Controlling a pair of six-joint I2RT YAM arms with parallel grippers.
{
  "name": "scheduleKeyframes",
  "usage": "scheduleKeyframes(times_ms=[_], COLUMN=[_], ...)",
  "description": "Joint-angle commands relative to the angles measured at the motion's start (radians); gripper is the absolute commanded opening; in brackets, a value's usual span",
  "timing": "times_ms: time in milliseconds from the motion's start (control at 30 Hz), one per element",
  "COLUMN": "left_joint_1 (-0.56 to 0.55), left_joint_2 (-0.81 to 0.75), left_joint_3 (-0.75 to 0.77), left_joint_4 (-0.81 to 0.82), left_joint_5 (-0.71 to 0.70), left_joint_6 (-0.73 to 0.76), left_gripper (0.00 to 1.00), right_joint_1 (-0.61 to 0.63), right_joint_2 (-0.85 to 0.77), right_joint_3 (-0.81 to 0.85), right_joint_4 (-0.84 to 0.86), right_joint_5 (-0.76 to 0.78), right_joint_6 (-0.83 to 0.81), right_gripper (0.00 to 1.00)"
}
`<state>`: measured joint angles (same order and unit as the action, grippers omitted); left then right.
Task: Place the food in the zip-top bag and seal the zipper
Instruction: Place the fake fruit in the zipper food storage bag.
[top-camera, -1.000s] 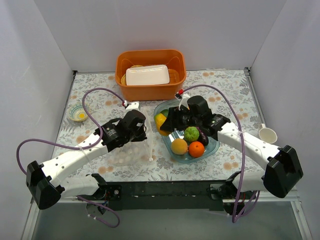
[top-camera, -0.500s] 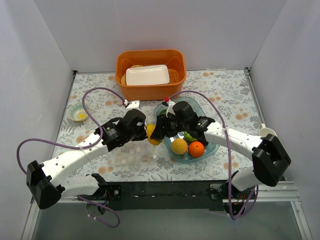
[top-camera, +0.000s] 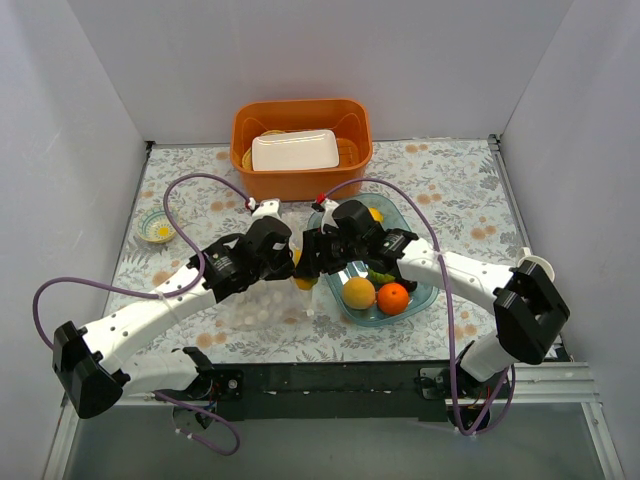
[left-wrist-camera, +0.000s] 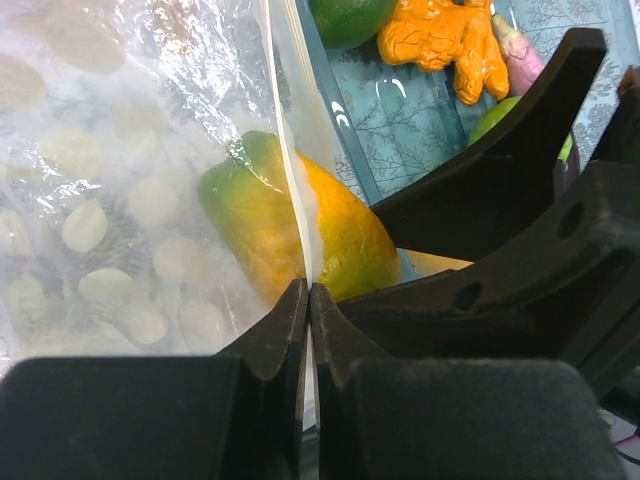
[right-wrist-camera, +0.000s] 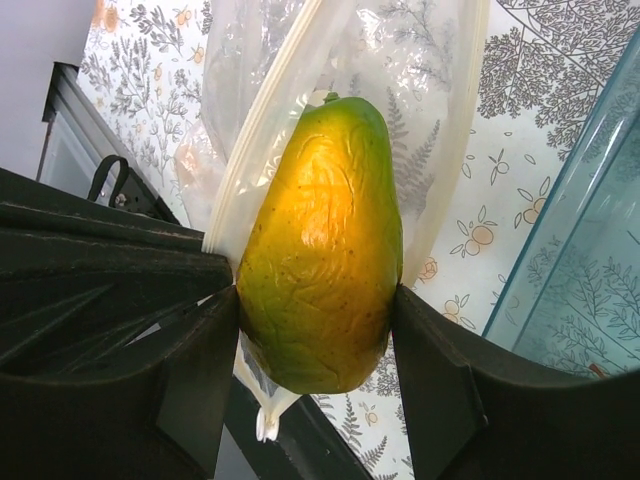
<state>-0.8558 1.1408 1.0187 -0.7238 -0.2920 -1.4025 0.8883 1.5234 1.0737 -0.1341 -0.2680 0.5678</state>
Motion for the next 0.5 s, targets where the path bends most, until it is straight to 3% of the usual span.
scheduleKeyframes(times_ms=[0, 200, 467], left_joint_1=[0.001, 0.001, 0.001], left_joint_2=[-0.021, -0.047, -0.073], left_joint_3=[0.058, 0.073, 0.067], left_joint_4=[-0.002, -0.022, -0.072], left_joint_5=[-0.018, -0.042, -0.123], left_joint_6=[0.002, -0.006, -0.036], left_gripper=[0.0, 0.0, 0.0], right_joint_1=[0.009, 0.009, 0.005], right_joint_2=[-0.035, -0.063, -0.18], right_joint_3=[0.045, 0.045, 0.012], right_joint_4=[0.002, -0.005, -0.053], right_joint_5=[0.039, 0.07, 0.223], right_joint_6=[-0.035, -0.049, -0.058], right_gripper=[0.69, 0.82, 0.85])
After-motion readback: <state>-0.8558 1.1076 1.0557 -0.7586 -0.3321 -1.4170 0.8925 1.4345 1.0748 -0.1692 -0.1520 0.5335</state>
